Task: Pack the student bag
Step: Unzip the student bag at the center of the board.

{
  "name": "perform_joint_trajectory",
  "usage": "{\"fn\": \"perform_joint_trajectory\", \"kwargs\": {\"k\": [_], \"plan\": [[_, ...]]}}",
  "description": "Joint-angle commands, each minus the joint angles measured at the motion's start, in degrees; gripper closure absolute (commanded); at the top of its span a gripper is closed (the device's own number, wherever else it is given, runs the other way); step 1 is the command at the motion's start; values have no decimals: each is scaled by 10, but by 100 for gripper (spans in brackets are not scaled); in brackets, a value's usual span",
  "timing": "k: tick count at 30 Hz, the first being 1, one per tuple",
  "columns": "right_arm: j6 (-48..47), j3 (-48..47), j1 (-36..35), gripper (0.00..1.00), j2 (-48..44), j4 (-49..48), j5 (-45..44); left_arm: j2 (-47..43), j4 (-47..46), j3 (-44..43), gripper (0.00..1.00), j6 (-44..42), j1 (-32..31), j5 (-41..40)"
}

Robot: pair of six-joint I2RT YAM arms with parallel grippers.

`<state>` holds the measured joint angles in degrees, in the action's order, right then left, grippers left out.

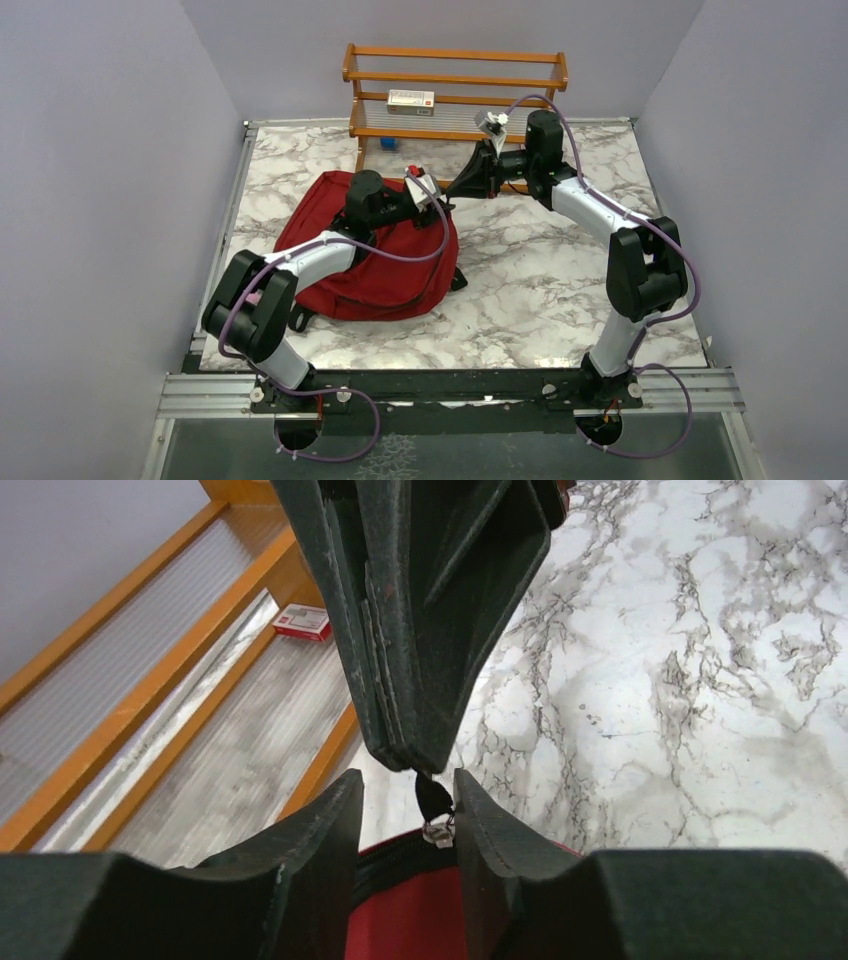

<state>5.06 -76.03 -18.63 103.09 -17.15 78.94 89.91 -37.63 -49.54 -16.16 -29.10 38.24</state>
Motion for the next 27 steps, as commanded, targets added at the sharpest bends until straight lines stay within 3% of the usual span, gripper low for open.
{"fn": "perform_joint_trajectory", "kwargs": {"k": [1,4,5,8,12,16,22,27], "plan": [[-14,-12,4,90,-13,7,15,15,-17,-34,69,7,5,49],[-15,-8,4,90,-14,9,3,25,-17,-42,97,23,7,64],[-15,-6,4,90,-13,8,0,28,-17,-44,100,30,8,68],[-15,-2,4,89,-15,9,-14,32,-17,-49,100,46,9,69],[-18,12,4,75,-38,29,-79,31,-17,-48,100,64,10,55],[2,57,3,62,-93,39,-200,33,-17,-53,100,95,12,24],[97,175,4,48,-218,43,-428,44,-18,-61,100,160,12,-58],[204,233,2,45,-274,88,-516,51,-18,-65,100,225,12,-116]]}}
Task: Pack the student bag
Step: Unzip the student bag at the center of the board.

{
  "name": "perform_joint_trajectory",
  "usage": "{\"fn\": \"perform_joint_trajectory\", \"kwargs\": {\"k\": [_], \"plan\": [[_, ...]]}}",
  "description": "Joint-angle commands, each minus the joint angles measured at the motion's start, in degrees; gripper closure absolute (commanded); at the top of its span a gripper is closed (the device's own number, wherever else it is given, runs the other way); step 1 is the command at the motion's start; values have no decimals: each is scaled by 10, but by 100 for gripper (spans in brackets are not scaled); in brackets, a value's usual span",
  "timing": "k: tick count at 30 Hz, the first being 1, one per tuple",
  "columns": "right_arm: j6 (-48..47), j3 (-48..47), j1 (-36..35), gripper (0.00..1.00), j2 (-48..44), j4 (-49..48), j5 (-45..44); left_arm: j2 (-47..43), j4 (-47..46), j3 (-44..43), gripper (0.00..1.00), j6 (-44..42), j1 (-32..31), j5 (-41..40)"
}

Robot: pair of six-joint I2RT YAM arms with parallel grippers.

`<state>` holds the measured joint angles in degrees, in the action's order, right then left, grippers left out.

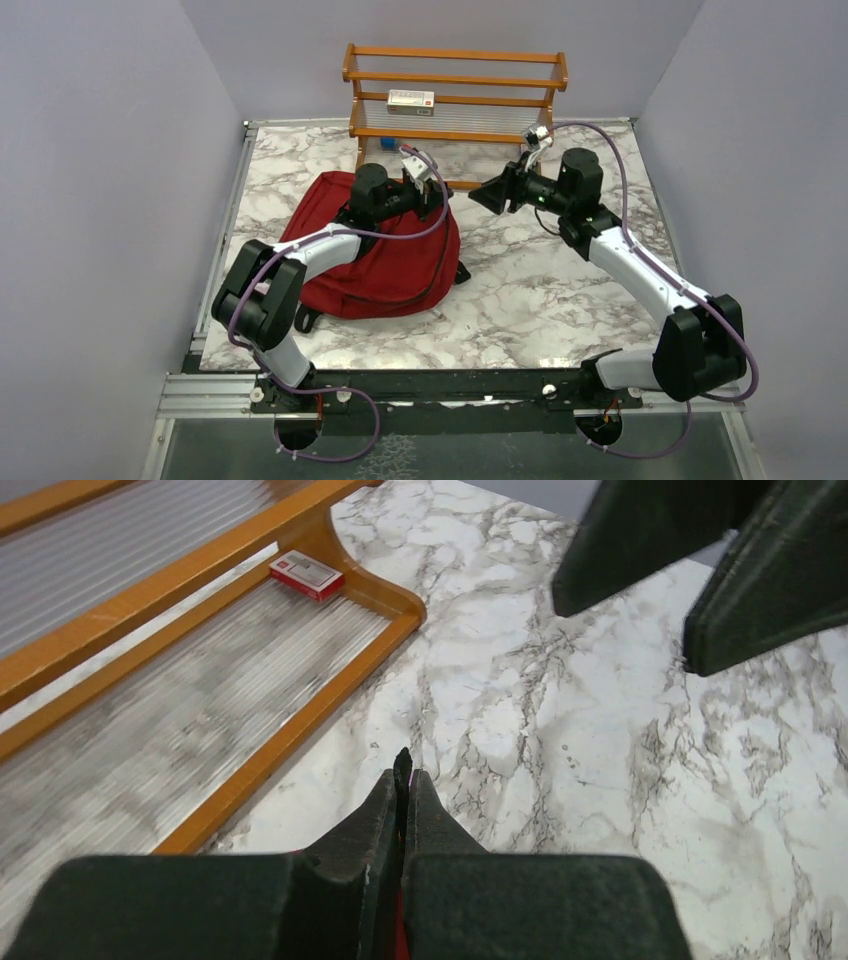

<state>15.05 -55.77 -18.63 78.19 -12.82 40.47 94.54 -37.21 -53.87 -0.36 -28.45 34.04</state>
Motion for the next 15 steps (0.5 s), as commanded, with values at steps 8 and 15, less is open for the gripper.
{"fn": "perform_joint_trajectory", "kwargs": {"k": [8,15], "plan": [[164,20,-78,39,7,53,-196,4,-22,-15,100,110,4,-124],[167,-29,-114,37,86,59,-205,0,-22,-12,100,113,3,-132]]}}
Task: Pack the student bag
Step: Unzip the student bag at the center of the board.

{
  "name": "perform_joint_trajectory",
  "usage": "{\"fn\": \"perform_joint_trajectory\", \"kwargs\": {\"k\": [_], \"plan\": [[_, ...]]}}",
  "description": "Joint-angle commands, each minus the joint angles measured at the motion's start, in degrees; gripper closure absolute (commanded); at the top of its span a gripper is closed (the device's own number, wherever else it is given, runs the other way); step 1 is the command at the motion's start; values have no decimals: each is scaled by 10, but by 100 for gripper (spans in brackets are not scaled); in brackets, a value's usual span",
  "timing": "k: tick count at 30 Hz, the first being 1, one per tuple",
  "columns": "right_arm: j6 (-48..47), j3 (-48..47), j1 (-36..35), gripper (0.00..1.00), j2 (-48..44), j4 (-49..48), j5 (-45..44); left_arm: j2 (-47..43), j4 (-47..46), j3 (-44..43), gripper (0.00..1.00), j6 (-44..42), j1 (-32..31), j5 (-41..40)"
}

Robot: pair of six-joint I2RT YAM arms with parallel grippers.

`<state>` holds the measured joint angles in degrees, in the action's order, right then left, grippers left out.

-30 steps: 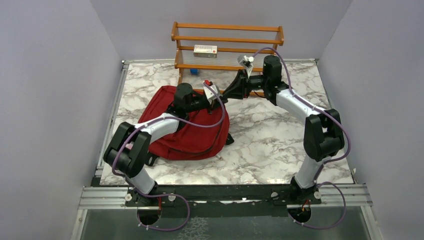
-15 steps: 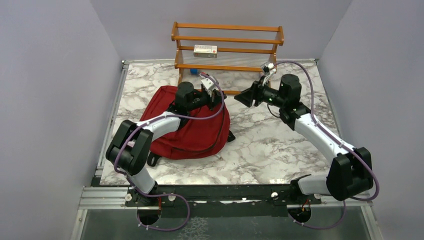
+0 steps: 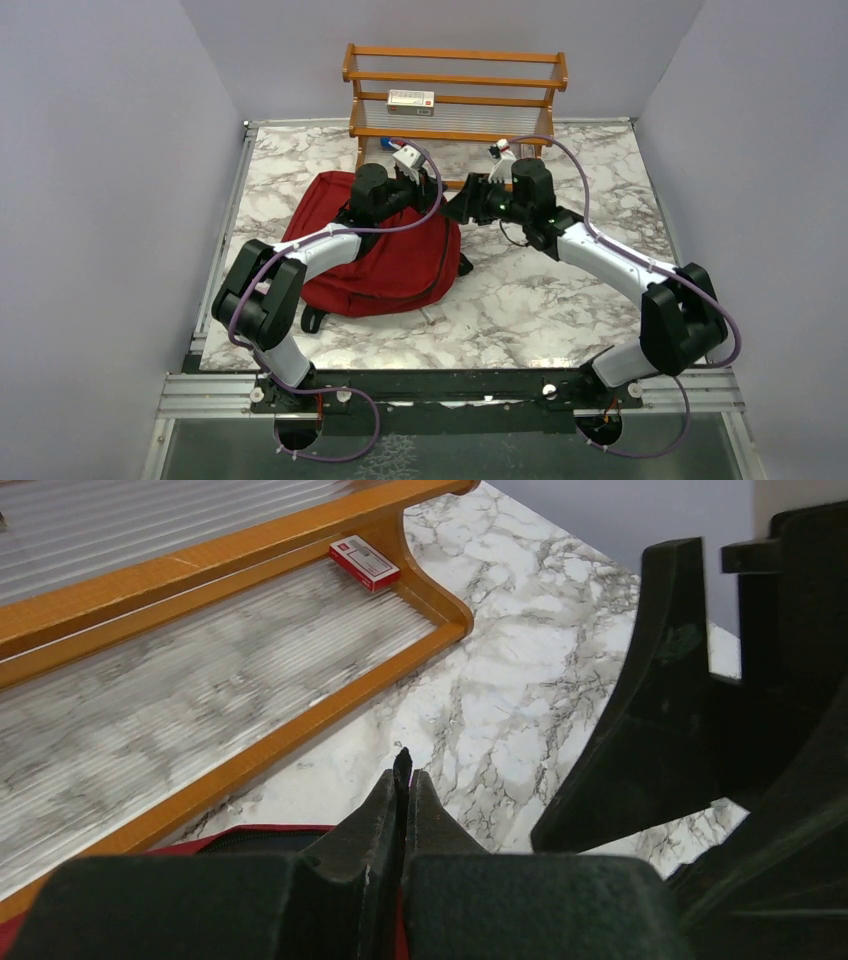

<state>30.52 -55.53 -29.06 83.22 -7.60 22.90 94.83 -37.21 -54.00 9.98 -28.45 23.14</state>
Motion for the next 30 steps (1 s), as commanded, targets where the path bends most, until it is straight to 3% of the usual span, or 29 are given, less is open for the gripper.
{"fn": "perform_joint_trajectory", "kwargs": {"k": [1,5,10,17,26,30], "plan": [[12,-34,-11,37,46,5,-31,-2,-22,-12,100,11,3,-22],[0,-47,-15,42,78,10,-46,-2,-22,-13,100,14,2,-14],[-26,-57,-18,61,87,26,-58,-1,-21,-13,100,13,-3,-12],[-45,-9,-18,98,53,-10,-45,-2,-9,-15,100,19,-3,-53],[-21,51,-19,99,30,-37,-36,0,17,-39,100,4,-1,-266],[-20,63,-18,99,17,-35,-36,27,28,-67,100,-6,5,-313]]}}
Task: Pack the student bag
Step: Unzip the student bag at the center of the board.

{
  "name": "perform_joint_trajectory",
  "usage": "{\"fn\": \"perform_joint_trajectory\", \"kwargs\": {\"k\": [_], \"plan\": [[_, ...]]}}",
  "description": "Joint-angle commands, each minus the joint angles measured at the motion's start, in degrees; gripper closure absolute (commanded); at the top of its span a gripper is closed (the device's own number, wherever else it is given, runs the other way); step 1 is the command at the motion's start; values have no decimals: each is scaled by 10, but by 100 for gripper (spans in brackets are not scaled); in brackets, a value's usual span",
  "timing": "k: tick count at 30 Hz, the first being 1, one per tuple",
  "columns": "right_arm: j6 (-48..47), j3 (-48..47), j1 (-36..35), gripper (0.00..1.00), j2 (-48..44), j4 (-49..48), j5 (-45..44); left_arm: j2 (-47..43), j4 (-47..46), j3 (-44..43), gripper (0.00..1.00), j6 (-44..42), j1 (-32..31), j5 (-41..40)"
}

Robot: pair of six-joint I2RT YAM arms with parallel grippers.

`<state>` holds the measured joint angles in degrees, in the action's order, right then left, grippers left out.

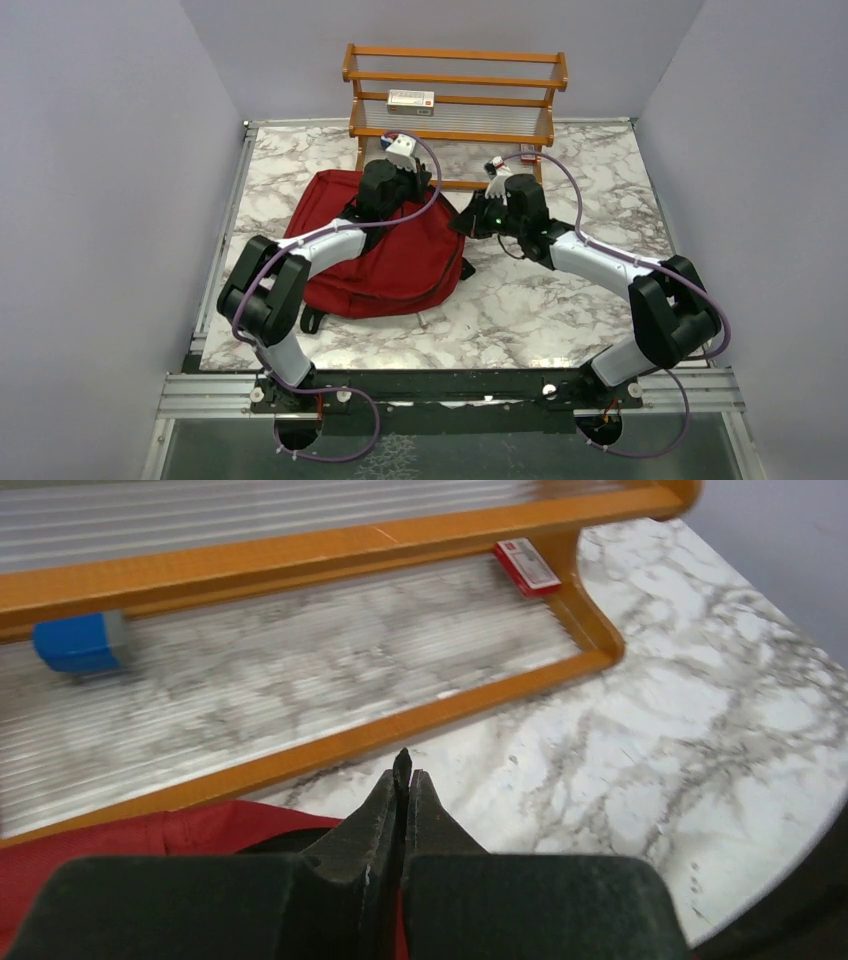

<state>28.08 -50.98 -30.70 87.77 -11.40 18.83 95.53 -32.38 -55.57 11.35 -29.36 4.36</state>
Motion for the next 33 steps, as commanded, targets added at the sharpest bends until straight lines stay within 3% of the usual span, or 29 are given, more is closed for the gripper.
{"fn": "perform_joint_trajectory", "kwargs": {"k": [1,11,24,31,33], "plan": [[6,20,-2,99,-32,5,3,27,-16,-58,100,-21,17,-133],[7,35,-2,100,-58,17,-23,65,32,-91,100,-13,64,-194],[2,45,-2,100,-74,25,-31,84,69,-105,100,-11,117,-198],[-7,44,-2,100,-77,17,-25,79,89,-118,99,0,131,-89],[-11,39,-1,100,-75,21,-24,77,106,-132,87,8,135,-58]]}}
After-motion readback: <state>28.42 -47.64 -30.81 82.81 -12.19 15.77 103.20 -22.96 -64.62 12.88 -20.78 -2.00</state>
